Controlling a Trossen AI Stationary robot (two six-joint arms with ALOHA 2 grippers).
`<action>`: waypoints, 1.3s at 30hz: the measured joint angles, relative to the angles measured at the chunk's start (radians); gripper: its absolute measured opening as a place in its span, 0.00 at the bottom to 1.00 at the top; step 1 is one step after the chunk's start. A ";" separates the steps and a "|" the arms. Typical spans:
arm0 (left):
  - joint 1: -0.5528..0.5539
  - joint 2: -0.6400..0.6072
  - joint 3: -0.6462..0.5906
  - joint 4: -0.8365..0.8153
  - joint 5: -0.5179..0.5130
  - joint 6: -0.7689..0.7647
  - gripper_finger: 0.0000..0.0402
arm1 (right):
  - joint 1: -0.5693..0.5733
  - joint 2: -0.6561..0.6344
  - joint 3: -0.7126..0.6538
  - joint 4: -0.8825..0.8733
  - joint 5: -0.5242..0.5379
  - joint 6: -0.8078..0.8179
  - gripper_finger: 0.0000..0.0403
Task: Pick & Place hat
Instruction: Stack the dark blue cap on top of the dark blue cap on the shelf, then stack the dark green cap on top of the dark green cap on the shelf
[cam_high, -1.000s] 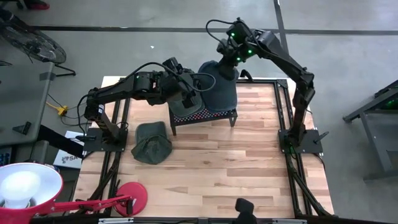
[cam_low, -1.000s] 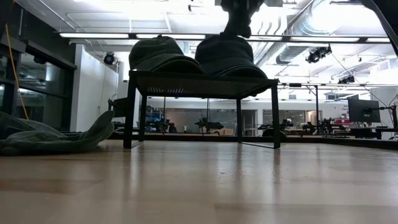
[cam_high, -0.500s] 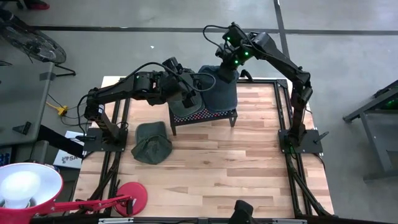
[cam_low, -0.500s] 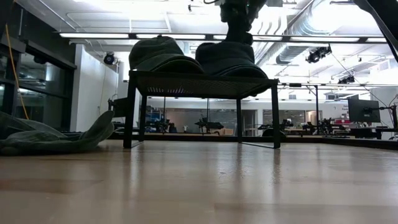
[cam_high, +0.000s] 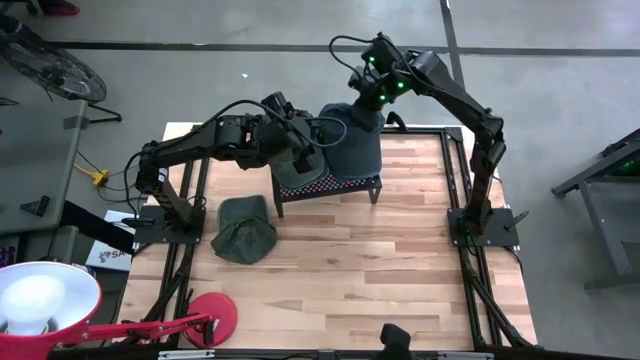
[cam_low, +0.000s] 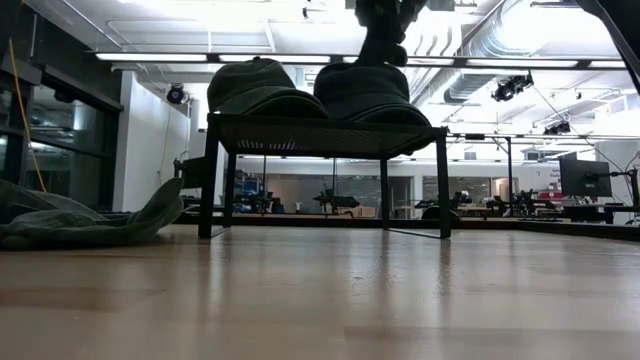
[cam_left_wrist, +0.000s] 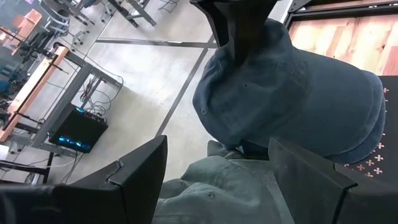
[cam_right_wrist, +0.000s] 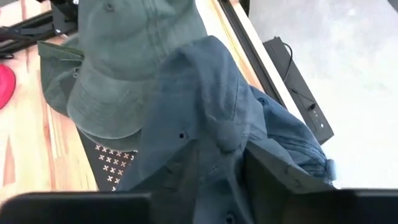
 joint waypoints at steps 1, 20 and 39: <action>-0.001 0.000 0.000 0.000 0.000 -0.001 0.68 | 0.000 -0.004 0.001 0.001 0.000 0.000 0.29; -0.003 -0.008 0.000 -0.026 -0.012 -0.041 0.68 | 0.037 -0.213 0.004 0.034 0.021 -0.001 0.49; -0.189 -0.024 -0.057 -0.424 0.150 -0.700 0.68 | 0.369 -0.462 0.005 -0.118 0.156 -0.001 0.49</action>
